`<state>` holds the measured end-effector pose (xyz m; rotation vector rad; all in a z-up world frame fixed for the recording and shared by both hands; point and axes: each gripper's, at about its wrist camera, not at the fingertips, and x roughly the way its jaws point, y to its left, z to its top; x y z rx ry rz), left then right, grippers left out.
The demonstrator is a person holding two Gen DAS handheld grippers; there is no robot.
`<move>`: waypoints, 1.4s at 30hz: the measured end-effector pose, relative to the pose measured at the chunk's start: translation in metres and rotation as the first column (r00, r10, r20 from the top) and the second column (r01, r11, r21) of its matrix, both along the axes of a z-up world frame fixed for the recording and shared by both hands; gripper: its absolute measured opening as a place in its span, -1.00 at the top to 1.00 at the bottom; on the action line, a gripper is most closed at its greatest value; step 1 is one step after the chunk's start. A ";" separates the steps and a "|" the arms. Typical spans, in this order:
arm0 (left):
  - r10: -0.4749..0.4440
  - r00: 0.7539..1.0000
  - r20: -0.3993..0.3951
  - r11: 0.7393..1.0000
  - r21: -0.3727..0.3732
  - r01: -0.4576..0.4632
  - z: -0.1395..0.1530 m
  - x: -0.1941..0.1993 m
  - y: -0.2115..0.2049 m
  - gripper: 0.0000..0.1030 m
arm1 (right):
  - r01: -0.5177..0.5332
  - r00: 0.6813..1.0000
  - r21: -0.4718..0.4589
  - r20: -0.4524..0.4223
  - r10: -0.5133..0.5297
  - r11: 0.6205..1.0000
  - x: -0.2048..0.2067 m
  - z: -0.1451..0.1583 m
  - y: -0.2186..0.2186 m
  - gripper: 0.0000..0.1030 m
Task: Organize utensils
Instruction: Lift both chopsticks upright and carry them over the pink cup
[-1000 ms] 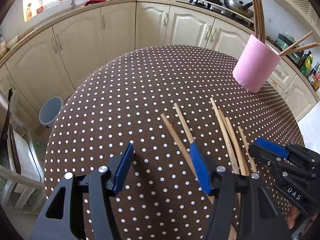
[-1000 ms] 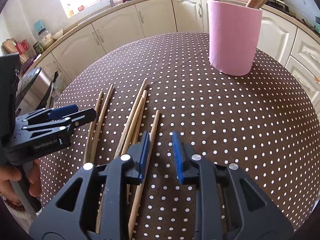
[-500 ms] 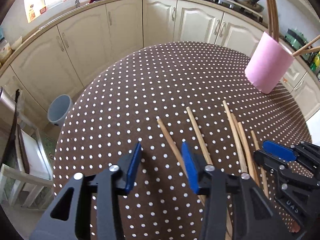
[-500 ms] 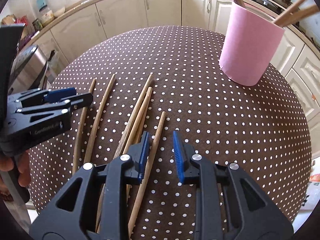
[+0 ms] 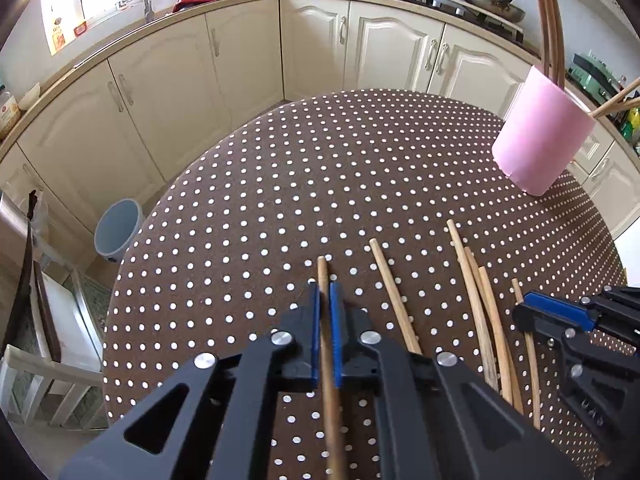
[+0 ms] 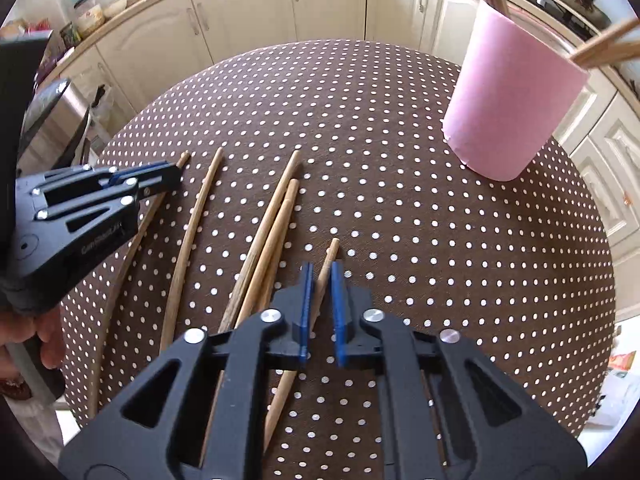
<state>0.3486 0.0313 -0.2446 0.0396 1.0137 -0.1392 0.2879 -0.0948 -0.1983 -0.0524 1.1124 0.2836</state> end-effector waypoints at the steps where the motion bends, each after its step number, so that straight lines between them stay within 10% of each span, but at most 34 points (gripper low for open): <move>1: 0.001 1.000 0.000 1.000 -0.008 -0.001 0.000 -0.002 0.000 0.90 | 0.006 1.000 0.017 -0.002 -0.006 1.000 0.000 -0.001 -0.003 0.83; 20: -0.070 0.976 0.208 0.978 -0.180 0.109 0.095 -0.057 -0.004 0.90 | 0.032 0.975 0.213 0.209 -0.078 0.977 -0.048 0.072 -0.066 0.89; 42: -0.130 0.851 0.509 0.944 -0.199 0.263 0.209 -0.132 -0.051 0.90 | 0.005 0.860 0.315 0.483 -0.165 0.949 -0.101 0.175 -0.097 0.89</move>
